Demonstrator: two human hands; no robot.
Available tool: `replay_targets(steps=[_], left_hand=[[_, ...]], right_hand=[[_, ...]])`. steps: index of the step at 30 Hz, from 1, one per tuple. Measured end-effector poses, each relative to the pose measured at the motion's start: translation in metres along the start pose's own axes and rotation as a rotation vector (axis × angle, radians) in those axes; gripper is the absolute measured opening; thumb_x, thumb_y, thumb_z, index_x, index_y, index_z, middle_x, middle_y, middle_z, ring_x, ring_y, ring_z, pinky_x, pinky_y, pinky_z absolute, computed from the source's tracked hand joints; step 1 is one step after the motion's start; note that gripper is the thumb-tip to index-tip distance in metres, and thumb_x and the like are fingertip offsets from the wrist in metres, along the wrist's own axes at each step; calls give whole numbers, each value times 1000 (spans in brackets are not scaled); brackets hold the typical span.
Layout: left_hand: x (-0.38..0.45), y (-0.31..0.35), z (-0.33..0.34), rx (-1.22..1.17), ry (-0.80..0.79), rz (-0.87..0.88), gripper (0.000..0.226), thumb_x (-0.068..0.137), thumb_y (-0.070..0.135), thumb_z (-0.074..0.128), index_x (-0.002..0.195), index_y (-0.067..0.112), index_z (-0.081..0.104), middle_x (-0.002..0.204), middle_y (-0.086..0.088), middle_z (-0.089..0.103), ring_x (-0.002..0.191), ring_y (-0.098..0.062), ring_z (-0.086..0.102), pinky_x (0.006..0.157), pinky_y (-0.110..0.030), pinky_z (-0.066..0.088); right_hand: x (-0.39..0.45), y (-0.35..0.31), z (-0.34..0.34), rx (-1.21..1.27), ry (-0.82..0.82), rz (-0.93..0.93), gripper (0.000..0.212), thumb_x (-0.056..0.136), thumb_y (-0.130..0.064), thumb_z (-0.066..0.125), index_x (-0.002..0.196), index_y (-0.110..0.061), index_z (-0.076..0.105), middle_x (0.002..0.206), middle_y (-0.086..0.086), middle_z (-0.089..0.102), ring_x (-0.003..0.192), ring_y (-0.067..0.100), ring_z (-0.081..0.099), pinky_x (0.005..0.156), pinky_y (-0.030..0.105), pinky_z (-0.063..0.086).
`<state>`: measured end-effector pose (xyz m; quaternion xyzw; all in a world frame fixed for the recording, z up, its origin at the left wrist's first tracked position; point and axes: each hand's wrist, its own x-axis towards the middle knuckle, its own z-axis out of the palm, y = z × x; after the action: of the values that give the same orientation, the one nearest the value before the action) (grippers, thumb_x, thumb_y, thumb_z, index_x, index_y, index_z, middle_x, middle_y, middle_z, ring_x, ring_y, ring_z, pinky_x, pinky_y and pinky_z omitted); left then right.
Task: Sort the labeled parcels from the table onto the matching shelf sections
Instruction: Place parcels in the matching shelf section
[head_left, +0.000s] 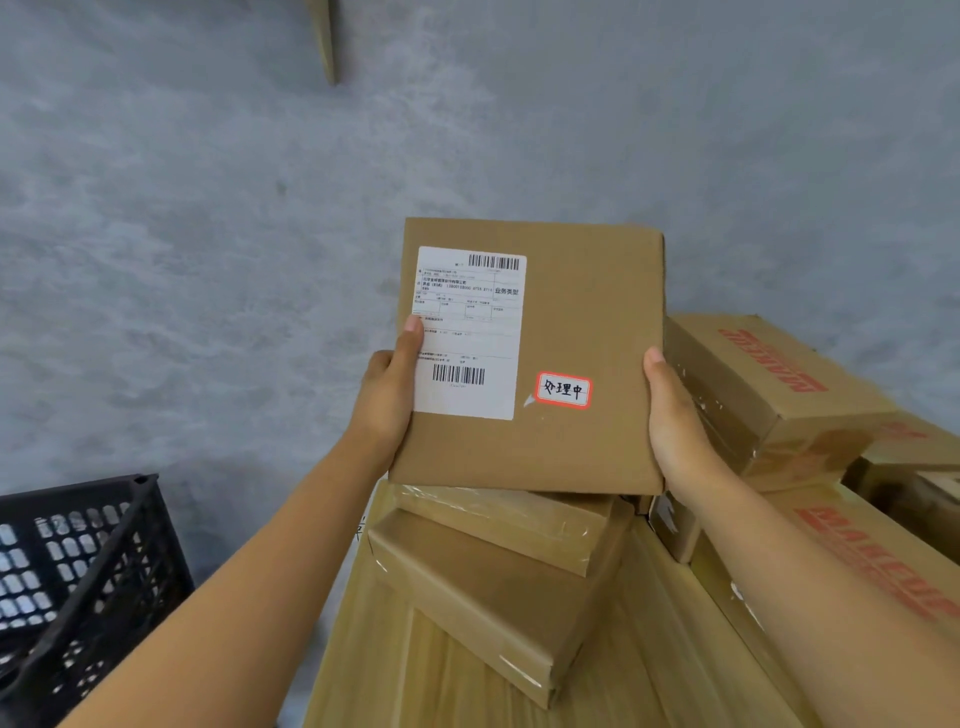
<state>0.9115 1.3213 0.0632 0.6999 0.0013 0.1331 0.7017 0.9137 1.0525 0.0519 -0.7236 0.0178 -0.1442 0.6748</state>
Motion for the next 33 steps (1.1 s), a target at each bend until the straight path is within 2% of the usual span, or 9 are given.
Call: replay_targets(steps=[4,9,14,18,21,23,26,30,33], left_hand=[[-2,-2,0,-20,-18,17,96,62,94,49,125,23,62,121,-2,69,110,-22,68,100,-48,51],[-5,-6,-2,-17,-33,46,95,65,94,46,126,23,62,122,0,69,112,-21,67,101,-47,49],[-4,-6,-4,1,-41,49,91,69,92,42,127,24,61,121,1,70,111,-20,67,101,-46,49],[-4,-6,-4,9,-47,50,90,70,93,40,125,25,62,120,3,70,111,-19,67,101,-45,50],[-5,-8,-5,37,-36,59,91,69,93,38,124,24,62,117,2,71,108,-18,67,100,-45,51],[-5,-7,-6,42,-38,61,91,70,93,38,124,24,62,116,3,71,107,-17,68,99,-45,51],[-6,-6,-12,16,-76,68,82,70,92,39,118,32,67,114,6,73,106,-15,69,100,-44,51],[-14,-5,-19,-6,-219,73,58,76,89,39,101,49,74,108,11,75,101,-12,72,97,-44,52],[-29,8,-7,-60,-262,54,57,74,87,46,100,46,75,108,8,76,100,-13,73,97,-45,53]], right_hand=[[1,6,0,31,-16,-38,51,65,-88,42,91,-55,70,96,-20,75,85,0,71,78,32,51],[0,12,-1,31,-3,-33,52,65,-89,40,91,-55,70,96,-22,75,83,-3,71,76,31,50],[-3,8,1,-3,26,3,58,63,-90,38,93,-50,68,89,-20,75,86,7,72,74,32,51],[-8,9,1,-8,62,-24,51,69,-87,38,88,-52,69,87,-23,74,78,0,72,69,29,49],[-12,8,2,-19,76,-43,56,67,-88,37,92,-51,70,93,-21,75,82,-1,71,72,29,49],[-15,4,3,-32,81,-27,62,65,-89,36,98,-48,69,94,-19,75,88,5,72,75,31,51],[-23,-3,5,-71,119,-36,72,66,-88,37,111,-41,67,100,-15,74,97,8,69,84,35,51],[-49,-10,-1,-159,187,-139,59,74,-84,35,109,-42,57,92,-21,68,89,-3,64,70,25,45],[-69,-16,-21,-146,206,-156,66,78,-80,35,122,-36,58,107,-14,69,101,7,66,83,32,50]])
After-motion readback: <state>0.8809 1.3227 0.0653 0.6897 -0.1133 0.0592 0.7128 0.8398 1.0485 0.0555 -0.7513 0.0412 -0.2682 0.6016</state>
